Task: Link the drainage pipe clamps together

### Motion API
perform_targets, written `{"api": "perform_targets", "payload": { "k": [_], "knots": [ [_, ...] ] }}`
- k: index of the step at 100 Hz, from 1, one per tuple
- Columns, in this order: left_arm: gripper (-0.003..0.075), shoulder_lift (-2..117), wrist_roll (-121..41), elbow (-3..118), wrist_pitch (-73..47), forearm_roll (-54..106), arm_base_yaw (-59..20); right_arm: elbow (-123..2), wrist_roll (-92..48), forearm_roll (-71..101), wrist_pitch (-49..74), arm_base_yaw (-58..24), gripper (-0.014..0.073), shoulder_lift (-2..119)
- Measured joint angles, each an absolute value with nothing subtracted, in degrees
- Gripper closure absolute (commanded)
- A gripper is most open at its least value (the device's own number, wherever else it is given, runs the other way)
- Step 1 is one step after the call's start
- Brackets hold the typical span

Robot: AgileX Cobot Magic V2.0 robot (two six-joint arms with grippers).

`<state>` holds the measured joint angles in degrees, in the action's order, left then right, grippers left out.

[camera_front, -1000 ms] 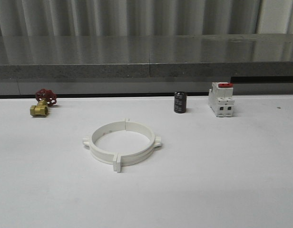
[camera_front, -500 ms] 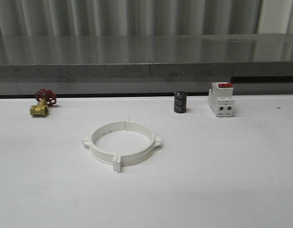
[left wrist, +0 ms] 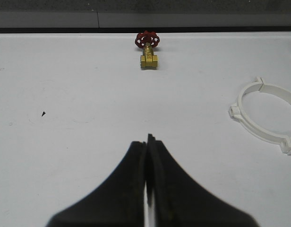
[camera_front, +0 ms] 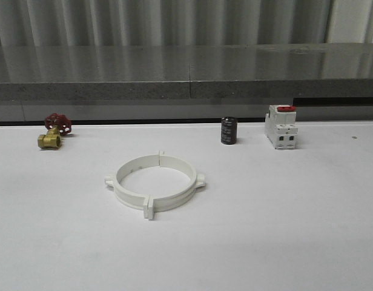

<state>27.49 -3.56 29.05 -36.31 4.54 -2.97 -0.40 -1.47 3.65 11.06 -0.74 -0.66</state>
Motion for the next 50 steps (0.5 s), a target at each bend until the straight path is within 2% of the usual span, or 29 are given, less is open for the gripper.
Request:
{"api": "perform_targets", "payload": {
  "k": [18, 50],
  "knots": [
    [0.0741, 27.49, -3.56, 29.05, -36.31, 4.54, -2.97, 1.48, -1.47, 3.65, 4.48, -0.74, 0.0661, -0.66],
    [0.0741, 27.49, -3.56, 29.05, -36.31, 4.54, -2.97, 1.56, -1.47, 3.61, 3.02, -0.74, 0.0661, -0.66]
  ]
}}
